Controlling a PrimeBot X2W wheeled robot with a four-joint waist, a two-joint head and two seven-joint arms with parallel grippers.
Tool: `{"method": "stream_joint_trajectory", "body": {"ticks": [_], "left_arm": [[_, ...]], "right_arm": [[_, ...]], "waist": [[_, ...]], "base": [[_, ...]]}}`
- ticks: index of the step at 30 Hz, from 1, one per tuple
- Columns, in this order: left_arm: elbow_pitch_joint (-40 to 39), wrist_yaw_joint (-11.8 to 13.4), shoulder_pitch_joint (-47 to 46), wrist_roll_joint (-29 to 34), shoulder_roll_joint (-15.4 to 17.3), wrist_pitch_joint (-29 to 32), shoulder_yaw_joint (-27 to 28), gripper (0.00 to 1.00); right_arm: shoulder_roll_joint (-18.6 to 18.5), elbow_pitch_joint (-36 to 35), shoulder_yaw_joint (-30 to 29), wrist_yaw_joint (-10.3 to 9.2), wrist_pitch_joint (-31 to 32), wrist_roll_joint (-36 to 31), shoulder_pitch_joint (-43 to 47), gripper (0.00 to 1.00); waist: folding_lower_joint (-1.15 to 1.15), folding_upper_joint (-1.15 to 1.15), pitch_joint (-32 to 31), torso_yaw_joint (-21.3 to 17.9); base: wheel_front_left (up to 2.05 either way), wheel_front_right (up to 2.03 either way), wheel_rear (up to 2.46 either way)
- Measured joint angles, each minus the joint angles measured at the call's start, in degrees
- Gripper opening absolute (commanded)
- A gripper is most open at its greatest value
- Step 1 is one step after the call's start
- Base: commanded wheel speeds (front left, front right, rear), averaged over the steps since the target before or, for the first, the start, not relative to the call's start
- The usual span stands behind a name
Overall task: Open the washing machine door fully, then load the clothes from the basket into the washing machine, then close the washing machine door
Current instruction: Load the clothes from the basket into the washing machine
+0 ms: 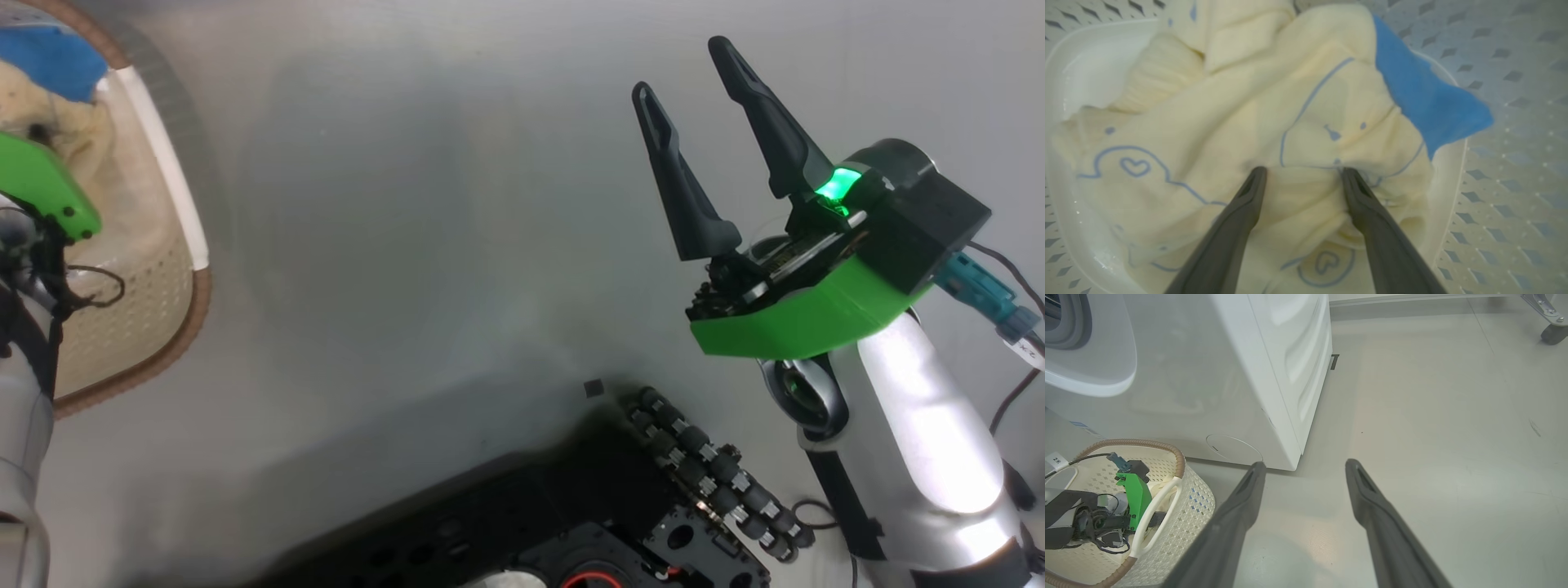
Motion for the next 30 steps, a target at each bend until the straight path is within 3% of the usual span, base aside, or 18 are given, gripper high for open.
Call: {"method": "stream_joint_trajectory", "body": {"ticks": [1,3,14,30], "left_arm": [[0.05,0.54,-0.23,-0.02,0.12,0.00,0.14,0.83],[0.14,1.79,-0.40,-0.53,-0.03,-0.42,0.35,0.01],[0.92,2.97,-0.29,-0.64,-0.60,-2.81,0.24,0.00],[-0.19,2.19,4.30,-0.98,-4.61,-15.81,-1.01,0.00]], "right_arm": [[0.01,-0.04,0.08,0.00,0.00,0.00,-0.14,1.00],[0.01,-0.11,0.11,0.00,0.00,0.00,-0.53,1.00],[0.01,-0.12,-0.56,0.00,-0.01,-0.13,-0.66,1.00],[0.00,0.20,-4.52,0.00,-0.01,-4.49,0.67,1.00]], "waist": [[0.00,0.00,0.27,-0.31],[-0.01,0.00,0.68,-0.74],[0.00,0.00,0.09,0.20],[0.00,0.00,-6.01,5.76]], "base": [[0.00,0.00,0.00],[0.00,0.00,0.00],[0.00,0.00,0.00],[0.00,0.00,0.00]]}}
